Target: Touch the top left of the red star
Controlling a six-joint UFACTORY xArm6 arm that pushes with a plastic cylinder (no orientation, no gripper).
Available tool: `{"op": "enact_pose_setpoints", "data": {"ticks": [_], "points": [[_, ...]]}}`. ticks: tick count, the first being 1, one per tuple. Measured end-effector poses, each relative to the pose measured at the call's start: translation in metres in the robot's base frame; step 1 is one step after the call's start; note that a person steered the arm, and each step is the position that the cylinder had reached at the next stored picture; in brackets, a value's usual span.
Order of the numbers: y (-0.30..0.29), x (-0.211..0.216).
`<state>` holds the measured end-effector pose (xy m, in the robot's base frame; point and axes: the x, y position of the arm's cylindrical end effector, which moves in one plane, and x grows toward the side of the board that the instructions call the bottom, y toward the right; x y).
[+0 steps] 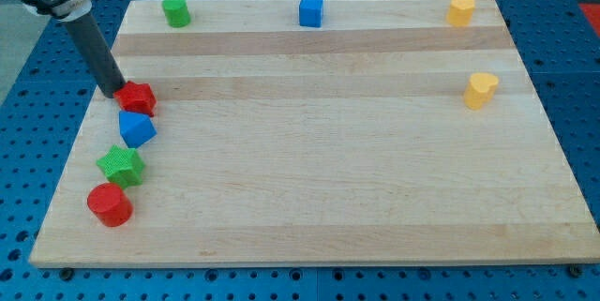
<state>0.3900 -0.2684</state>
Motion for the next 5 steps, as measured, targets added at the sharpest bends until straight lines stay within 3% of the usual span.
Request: {"op": "enact_pose_setpoints", "data": {"ticks": [5], "points": [[0.016,0.000]]}}
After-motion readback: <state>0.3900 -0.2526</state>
